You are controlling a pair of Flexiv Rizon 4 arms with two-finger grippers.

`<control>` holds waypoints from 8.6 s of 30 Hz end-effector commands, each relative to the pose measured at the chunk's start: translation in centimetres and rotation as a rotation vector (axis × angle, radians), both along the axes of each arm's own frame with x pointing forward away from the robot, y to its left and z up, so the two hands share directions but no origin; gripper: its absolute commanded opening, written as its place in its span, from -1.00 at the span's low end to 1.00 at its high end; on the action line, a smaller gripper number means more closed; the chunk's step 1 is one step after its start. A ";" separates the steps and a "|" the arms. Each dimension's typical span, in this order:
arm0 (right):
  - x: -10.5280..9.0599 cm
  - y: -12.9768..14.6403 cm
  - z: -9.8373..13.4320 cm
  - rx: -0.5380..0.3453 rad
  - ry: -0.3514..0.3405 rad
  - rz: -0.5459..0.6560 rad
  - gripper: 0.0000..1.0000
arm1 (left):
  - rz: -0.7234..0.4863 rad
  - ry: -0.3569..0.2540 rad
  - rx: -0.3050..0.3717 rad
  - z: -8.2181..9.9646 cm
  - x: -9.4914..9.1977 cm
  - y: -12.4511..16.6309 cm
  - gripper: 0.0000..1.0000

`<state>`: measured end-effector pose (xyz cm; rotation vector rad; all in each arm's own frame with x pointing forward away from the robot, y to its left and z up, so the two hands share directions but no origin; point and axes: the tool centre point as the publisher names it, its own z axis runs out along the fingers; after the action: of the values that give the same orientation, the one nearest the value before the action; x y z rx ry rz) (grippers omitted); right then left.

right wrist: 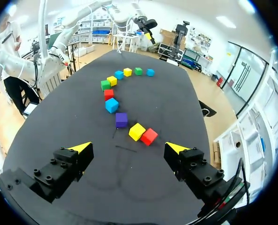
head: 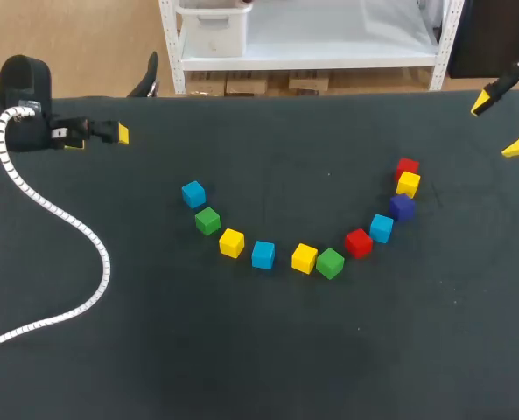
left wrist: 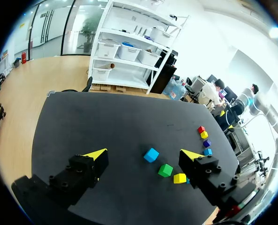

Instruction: Place the blue cubes, place green cubes on the blue cubes, place the yellow cubes on the green cubes, then place the red cubes on the yellow cubes, and place purple cube on the red cubes.

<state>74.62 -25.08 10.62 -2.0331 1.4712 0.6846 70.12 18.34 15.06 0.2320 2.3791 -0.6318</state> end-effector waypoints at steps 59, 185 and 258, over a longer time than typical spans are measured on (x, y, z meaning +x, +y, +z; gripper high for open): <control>-0.3 -0.5 0.1 -0.062 0.004 -0.079 1.00 | -1.348 -0.244 0.435 1.7 -2.0 -0.7 1.00; -0.3 -0.5 0.1 -0.062 0.004 -0.079 1.00 | -1.405 -0.113 0.699 -13.1 -7.8 -22.3 -1.00; -0.3 -0.5 0.1 -0.062 0.004 -0.079 1.00 | -1.277 -0.020 0.694 -15.6 0.3 -26.5 -1.00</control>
<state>74.44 -25.63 10.68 -2.0106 1.5835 0.6224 70.09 -7.92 -0.50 2.0881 2.0889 -0.2459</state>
